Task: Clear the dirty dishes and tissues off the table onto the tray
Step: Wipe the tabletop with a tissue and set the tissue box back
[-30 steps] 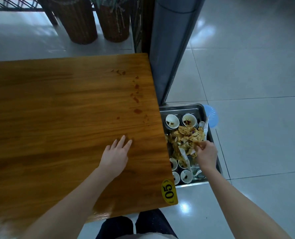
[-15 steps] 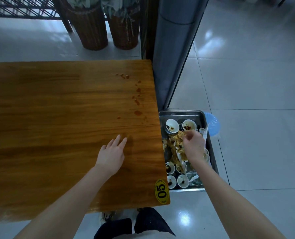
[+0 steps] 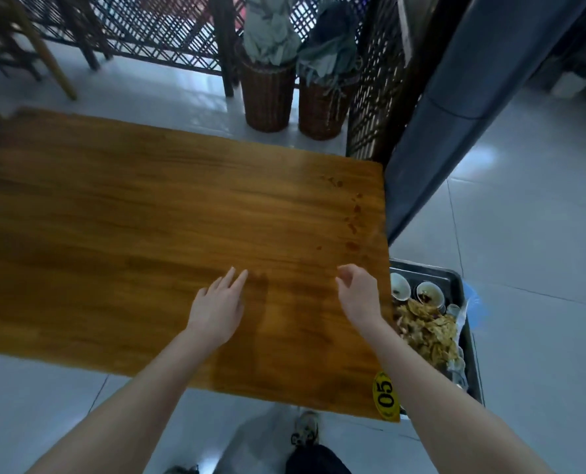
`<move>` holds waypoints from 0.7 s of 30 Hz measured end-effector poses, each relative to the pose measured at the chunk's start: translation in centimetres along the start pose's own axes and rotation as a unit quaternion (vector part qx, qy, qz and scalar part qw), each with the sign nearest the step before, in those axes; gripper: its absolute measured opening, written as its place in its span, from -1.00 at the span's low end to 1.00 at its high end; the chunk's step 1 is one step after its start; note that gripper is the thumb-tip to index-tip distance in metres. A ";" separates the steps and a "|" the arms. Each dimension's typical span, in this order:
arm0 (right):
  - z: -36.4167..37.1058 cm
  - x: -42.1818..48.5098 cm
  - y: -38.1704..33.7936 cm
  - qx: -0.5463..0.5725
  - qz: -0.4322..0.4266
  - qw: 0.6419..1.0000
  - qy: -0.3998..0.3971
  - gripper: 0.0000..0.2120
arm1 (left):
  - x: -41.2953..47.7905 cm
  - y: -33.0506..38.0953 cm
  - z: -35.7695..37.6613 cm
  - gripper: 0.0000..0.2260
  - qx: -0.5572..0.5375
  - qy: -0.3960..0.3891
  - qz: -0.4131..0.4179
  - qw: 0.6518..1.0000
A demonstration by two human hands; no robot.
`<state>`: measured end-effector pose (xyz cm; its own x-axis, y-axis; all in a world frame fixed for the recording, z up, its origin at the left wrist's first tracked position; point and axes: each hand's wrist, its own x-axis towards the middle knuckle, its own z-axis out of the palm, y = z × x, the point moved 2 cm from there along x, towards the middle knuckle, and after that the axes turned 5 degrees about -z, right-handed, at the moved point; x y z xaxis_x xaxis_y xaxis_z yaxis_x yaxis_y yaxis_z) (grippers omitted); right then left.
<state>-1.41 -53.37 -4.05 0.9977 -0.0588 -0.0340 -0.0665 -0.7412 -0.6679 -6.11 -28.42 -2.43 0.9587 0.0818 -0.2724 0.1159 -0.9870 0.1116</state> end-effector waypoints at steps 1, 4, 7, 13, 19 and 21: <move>1.2 -0.4 -1.7 -0.003 -0.014 1.000 -0.008 -0.73 | -0.6 -1.9 -0.3 -0.45 -0.005 0.003 -0.010 1.000; 5.3 -2.1 -7.4 -0.018 -0.052 0.998 -0.028 -0.70 | -2.5 -8.3 -1.1 -0.47 -0.024 0.021 -0.038 0.999; 10.0 -4.3 -13.5 -0.032 -0.092 0.995 -0.038 -0.68 | -4.4 -15.4 -2.1 -0.50 -0.030 0.042 -0.058 0.997; 18.2 -7.9 -24.5 -0.046 -0.174 0.982 -0.056 -0.69 | -7.5 -28.9 -3.8 -0.51 -0.039 0.064 -0.106 0.992; 24.6 -9.8 -32.1 -0.060 -0.218 0.969 -0.097 -0.68 | -10.8 -39.1 -4.3 -0.53 -0.045 0.067 -0.166 0.983; 26.8 -9.9 -34.1 -0.069 -0.231 0.965 -0.108 -0.68 | -11.5 -42.2 -4.2 -0.54 -0.056 0.064 -0.190 0.978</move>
<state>-8.61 -9.62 -0.83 0.9002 0.4281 0.0802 0.3993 -0.7377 -0.5444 -20.94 12.86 0.00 0.8648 0.4632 -0.1937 0.4909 -0.8611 0.1324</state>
